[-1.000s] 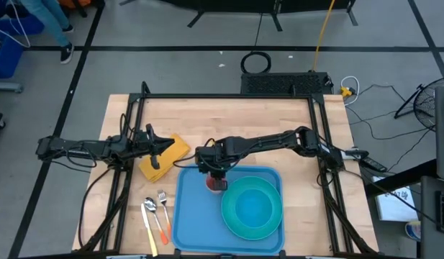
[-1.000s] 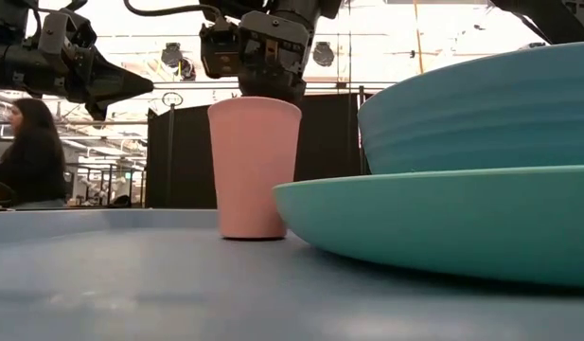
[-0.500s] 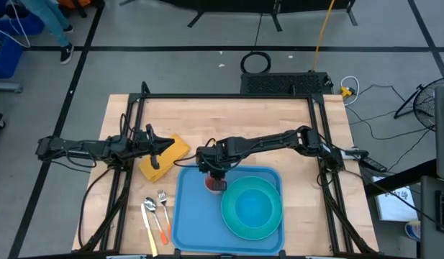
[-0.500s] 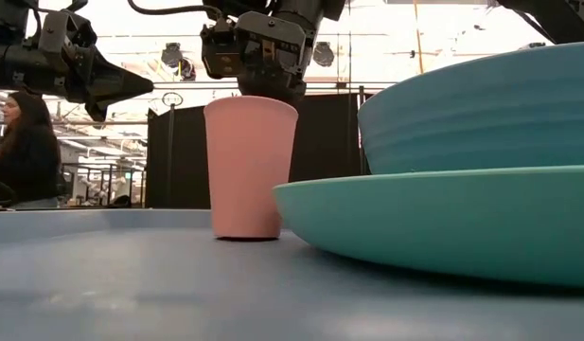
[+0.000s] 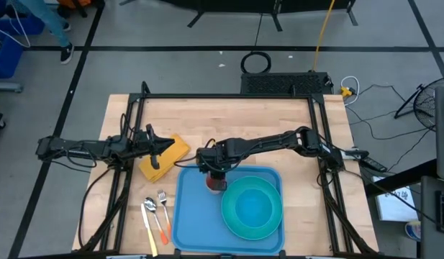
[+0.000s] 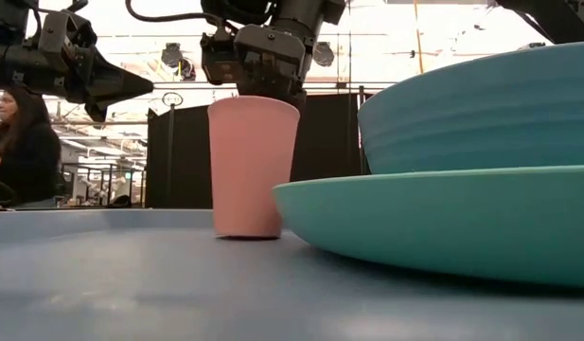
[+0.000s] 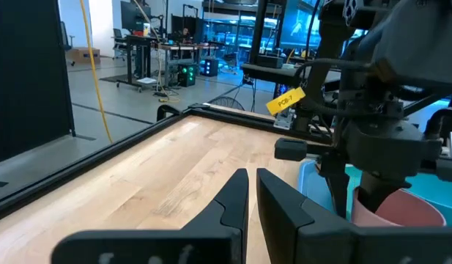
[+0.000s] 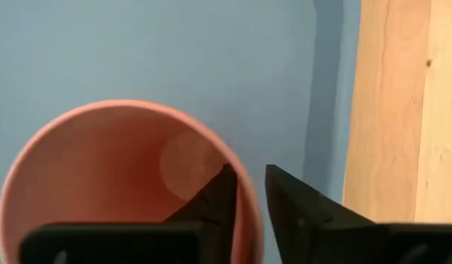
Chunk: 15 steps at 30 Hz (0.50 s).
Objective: Set up tray
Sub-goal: Put the pink cup on the blue tray, then put the yellow napkin on the blue tray
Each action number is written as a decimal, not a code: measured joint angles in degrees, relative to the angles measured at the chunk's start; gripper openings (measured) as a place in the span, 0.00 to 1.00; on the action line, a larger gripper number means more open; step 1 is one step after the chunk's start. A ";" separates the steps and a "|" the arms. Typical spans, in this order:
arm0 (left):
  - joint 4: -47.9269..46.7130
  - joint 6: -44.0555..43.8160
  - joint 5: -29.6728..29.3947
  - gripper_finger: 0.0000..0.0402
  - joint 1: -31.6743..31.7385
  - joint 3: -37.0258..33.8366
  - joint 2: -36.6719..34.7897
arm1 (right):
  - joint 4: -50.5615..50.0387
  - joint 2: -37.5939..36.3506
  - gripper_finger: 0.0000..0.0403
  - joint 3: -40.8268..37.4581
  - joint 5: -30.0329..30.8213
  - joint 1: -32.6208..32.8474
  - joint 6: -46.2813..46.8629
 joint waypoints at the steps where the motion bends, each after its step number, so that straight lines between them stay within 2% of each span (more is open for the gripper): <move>1: -0.17 -0.05 0.02 0.08 0.00 0.00 0.00 | 0.05 -0.04 0.19 0.00 -0.08 0.03 0.05; 9: -0.35 0.13 0.01 0.08 -0.02 0.00 0.00 | 0.03 -1.58 0.35 0.04 -0.30 0.20 0.10; 15: -0.67 0.15 0.04 0.08 -0.02 0.00 0.00 | 0.88 -6.07 0.43 0.09 -0.15 0.28 -0.98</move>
